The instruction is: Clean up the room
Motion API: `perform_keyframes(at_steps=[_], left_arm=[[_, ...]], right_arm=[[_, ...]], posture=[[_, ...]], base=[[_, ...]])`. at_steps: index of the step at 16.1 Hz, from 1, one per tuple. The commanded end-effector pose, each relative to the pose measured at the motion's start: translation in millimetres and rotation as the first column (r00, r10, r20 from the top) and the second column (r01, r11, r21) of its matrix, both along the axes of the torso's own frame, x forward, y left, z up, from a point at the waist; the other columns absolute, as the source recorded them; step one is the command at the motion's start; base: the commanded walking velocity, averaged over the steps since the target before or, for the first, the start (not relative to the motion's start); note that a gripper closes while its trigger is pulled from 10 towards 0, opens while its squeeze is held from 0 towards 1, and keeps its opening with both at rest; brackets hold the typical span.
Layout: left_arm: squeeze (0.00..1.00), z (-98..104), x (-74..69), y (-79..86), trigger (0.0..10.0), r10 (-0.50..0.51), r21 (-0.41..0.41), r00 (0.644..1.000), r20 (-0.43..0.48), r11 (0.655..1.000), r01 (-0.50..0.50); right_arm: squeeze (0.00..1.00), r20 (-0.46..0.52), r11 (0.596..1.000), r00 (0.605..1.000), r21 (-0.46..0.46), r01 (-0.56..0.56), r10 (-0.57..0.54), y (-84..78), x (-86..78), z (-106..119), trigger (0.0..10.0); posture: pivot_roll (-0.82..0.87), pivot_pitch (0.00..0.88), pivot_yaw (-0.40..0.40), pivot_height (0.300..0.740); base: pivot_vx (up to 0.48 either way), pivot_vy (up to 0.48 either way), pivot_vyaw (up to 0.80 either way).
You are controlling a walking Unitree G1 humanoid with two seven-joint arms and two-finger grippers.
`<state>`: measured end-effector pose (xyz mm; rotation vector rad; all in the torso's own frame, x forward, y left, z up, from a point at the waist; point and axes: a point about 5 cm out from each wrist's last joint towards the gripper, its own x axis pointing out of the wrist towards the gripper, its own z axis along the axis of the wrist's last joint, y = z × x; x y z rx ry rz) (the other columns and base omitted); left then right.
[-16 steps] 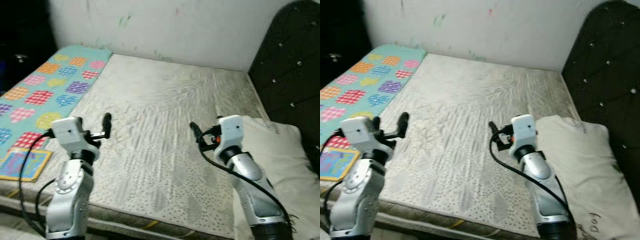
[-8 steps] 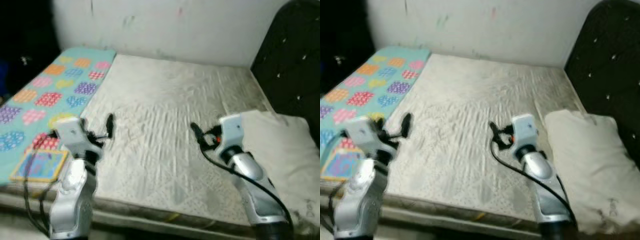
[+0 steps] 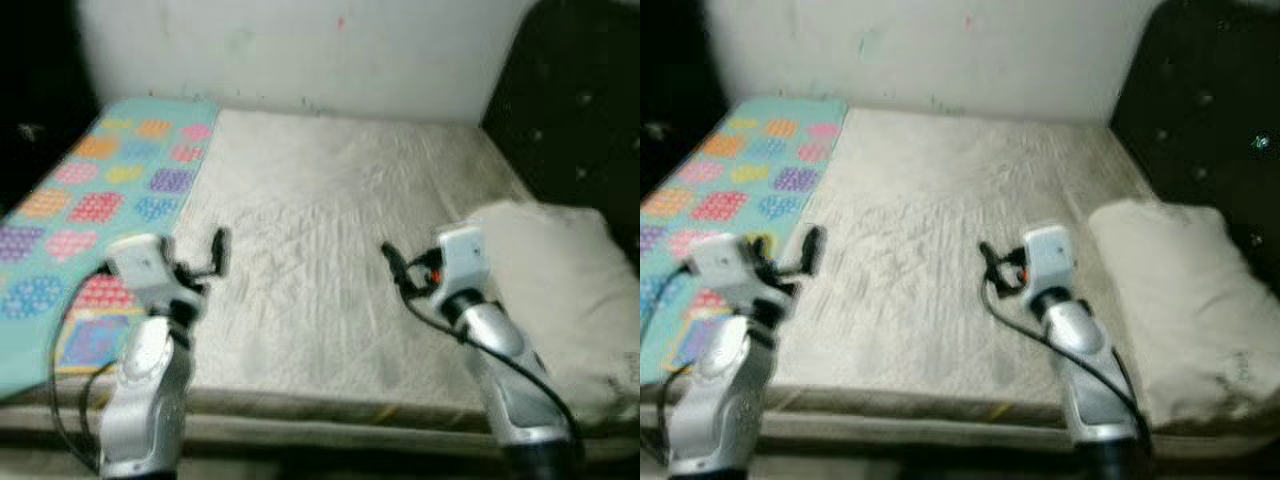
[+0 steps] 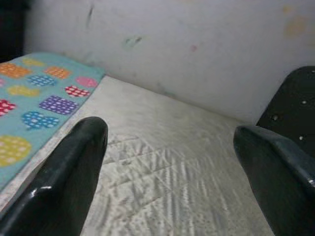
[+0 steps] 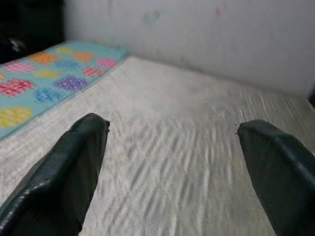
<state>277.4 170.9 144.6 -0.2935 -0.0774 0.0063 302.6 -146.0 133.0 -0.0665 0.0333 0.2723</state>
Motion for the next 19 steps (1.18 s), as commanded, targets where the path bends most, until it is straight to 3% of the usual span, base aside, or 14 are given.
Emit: perform_keyframes(at_steps=[1,19], left_arm=[[0.0,2.0,0.1,5.5,10.0,0.016,0.011,1.0,0.0,1.0,-0.016],[0.0,0.9,-1.0,4.5,10.0,0.017,0.009,1.0,-0.003,1.0,-0.017]], right_arm=[[0.0,0.029,1.0,0.999,0.004,-0.012,0.012,4.5,1.7,7.9,10.0],[0.0,0.032,1.0,0.999,-0.007,-0.024,0.024,5.1,1.5,7.9,10.0]], posture=[[-0.03,0.0,-0.053,0.74],[-0.03,0.0,-0.053,0.74]], base=[[0.0,0.48,0.0],[0.0,0.48,0.0]])
